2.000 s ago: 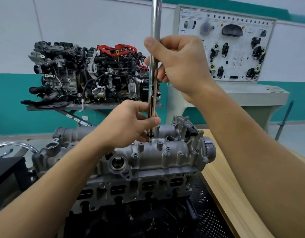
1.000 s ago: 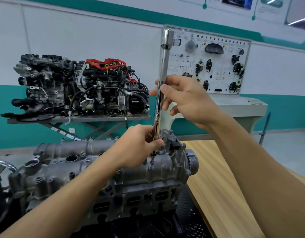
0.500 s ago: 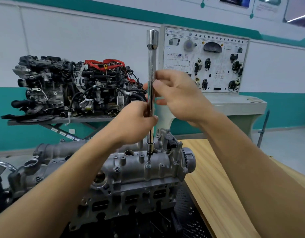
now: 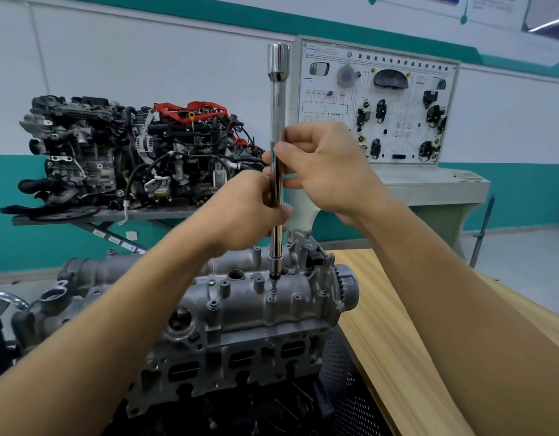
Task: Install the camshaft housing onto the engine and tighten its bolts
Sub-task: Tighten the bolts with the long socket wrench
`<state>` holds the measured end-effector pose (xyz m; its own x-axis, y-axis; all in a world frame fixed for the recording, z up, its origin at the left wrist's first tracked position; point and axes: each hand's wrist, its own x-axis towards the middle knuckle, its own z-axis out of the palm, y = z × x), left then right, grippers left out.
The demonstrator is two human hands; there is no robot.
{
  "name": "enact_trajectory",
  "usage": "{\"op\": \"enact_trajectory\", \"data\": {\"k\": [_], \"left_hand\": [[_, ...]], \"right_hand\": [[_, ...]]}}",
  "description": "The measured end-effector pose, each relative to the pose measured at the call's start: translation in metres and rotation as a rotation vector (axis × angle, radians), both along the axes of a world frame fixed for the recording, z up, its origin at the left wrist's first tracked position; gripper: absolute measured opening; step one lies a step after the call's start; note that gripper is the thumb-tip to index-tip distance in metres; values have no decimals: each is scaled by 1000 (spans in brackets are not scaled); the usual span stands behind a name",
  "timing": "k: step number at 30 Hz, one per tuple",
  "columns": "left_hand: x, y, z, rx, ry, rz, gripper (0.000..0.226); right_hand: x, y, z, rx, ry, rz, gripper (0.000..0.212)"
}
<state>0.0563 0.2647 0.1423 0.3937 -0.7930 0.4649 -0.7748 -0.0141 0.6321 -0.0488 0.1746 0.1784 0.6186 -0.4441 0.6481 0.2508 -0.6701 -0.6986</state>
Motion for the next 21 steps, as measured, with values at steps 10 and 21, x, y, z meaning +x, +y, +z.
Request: {"op": "enact_trajectory", "data": {"k": [10,21], "left_hand": [[-5,-6,-14,-134,-226,102,7],[-8,-7,-17,-140,-214,175,33]], "right_hand": [[10,-5,-6,-40,113,-105,19],[11,-8,-1,-78,62,-205,38]]}}
